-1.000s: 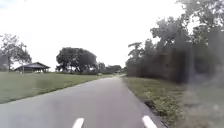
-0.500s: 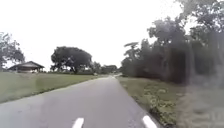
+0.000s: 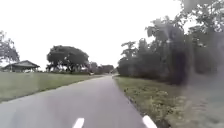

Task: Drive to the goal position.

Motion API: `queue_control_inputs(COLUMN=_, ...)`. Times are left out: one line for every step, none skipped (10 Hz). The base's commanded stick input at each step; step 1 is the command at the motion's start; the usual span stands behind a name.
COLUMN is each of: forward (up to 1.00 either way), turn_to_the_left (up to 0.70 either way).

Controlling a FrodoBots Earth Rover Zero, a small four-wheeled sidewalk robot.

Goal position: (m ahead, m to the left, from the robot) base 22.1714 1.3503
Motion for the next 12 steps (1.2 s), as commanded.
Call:
queue_control_inputs(forward=0.69, turn_to_the_left=0.13)
queue_control_inputs(forward=0.69, turn_to_the_left=0.03)
queue_control_inputs(forward=0.69, turn_to_the_left=0.03)
queue_control_inputs(forward=0.69, turn_to_the_left=0.03)
queue_control_inputs(forward=0.69, turn_to_the_left=0.03)
queue_control_inputs(forward=0.69, turn_to_the_left=0.03)
queue_control_inputs(forward=0.69, turn_to_the_left=0.03)
queue_control_inputs(forward=0.69, turn_to_the_left=0.03)
queue_control_inputs(forward=0.69, turn_to_the_left=0.03)
queue_control_inputs(forward=0.69, turn_to_the_left=0.03)
queue_control_inputs(forward=0.69, turn_to_the_left=0.03)
queue_control_inputs(forward=0.69, turn_to_the_left=0.03)
